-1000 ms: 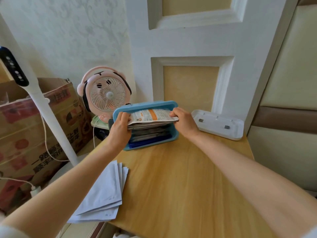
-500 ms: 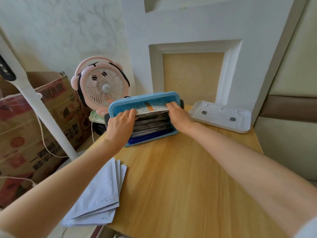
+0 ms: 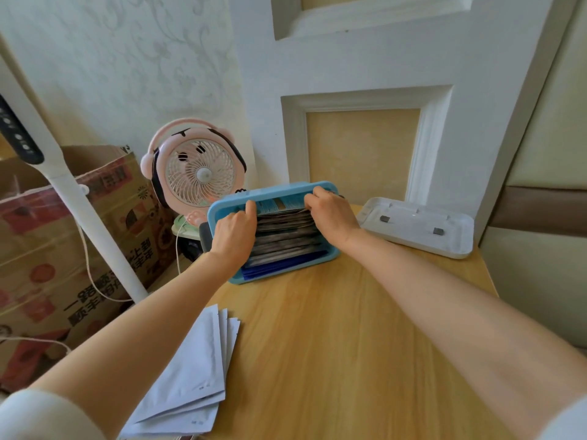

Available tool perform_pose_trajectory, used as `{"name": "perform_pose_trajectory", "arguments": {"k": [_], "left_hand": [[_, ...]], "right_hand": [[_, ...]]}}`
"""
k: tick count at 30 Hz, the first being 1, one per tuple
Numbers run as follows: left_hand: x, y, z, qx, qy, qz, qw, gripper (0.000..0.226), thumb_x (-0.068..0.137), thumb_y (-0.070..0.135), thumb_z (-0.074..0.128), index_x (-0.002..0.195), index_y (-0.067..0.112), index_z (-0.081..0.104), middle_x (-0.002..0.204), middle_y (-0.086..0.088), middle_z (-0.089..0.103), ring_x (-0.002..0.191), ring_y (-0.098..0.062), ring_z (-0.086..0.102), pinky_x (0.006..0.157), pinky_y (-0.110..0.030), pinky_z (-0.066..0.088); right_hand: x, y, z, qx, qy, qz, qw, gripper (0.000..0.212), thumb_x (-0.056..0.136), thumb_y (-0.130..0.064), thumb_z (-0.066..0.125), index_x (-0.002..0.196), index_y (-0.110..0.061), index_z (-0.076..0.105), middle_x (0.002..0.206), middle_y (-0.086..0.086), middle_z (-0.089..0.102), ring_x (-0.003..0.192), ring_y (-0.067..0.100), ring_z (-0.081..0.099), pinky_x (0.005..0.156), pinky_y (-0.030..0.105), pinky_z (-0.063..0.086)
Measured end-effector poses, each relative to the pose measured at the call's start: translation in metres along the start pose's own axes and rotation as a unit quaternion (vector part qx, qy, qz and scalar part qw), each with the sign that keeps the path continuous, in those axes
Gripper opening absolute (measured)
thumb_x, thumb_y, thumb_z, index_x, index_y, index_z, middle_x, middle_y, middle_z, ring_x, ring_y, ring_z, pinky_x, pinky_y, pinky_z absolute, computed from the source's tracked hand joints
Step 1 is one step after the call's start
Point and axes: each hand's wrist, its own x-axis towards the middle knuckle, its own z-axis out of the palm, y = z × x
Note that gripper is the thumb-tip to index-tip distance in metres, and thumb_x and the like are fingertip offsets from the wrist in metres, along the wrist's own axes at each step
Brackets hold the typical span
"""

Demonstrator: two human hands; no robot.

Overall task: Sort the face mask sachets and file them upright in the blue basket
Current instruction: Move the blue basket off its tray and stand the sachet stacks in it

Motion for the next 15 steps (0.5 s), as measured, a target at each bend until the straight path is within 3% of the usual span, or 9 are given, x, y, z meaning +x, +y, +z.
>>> {"name": "perform_pose_trajectory", "arguments": {"k": [5,8,11,13,15], "left_hand": [[-0.001,0.001,0.001,0.016,-0.012,0.01,1.0,0.023,0.087,-0.003,0.043,0.109,0.003,0.044,0.087,-0.012,0.063,0.08,-0.029,0.06,0.057,-0.036,0.041],[-0.015,-0.009,-0.001,-0.067,0.03,0.021,0.997,0.018,0.091,0.004,0.046,0.108,0.002,0.051,0.097,-0.015,0.063,0.091,-0.031,0.059,0.06,-0.043,0.05],[-0.048,-0.027,-0.007,-0.097,0.089,0.087,0.987,0.032,0.088,-0.001,0.053,0.119,0.003,0.055,0.116,-0.015,0.063,0.104,-0.031,0.061,0.072,-0.041,0.055],[-0.075,-0.039,-0.012,-0.106,0.084,0.065,0.989,0.028,0.089,0.001,0.051,0.115,0.007,0.058,0.109,-0.014,0.065,0.098,-0.032,0.062,0.072,-0.04,0.052],[-0.101,-0.054,-0.019,-0.106,0.038,-0.041,0.993,0.016,0.092,0.012,0.051,0.106,0.008,0.056,0.1,-0.012,0.064,0.093,-0.031,0.059,0.066,-0.038,0.044]], "right_hand": [[-0.009,0.003,0.003,0.026,-0.034,0.024,0.999,0.024,0.095,-0.003,0.044,0.113,-0.002,0.06,0.107,0.014,0.056,0.093,0.028,0.058,0.075,0.03,0.045],[-0.026,0.0,0.004,0.025,0.017,0.019,0.999,0.032,0.088,0.001,0.054,0.119,-0.006,0.061,0.107,0.014,0.059,0.096,0.029,0.058,0.086,0.036,0.049],[-0.052,-0.022,0.003,0.075,0.065,0.012,0.995,0.035,0.083,0.005,0.056,0.114,-0.008,0.063,0.107,0.011,0.061,0.096,0.026,0.059,0.086,0.039,0.051],[-0.07,-0.05,0.0,0.158,0.016,0.042,0.986,0.031,0.087,0.001,0.051,0.114,-0.01,0.062,0.111,0.008,0.058,0.099,0.023,0.058,0.087,0.037,0.05],[-0.082,-0.084,0.0,0.253,-0.084,0.109,0.958,0.03,0.089,-0.004,0.051,0.117,-0.012,0.06,0.118,0.006,0.055,0.102,0.021,0.057,0.09,0.034,0.048]]}}
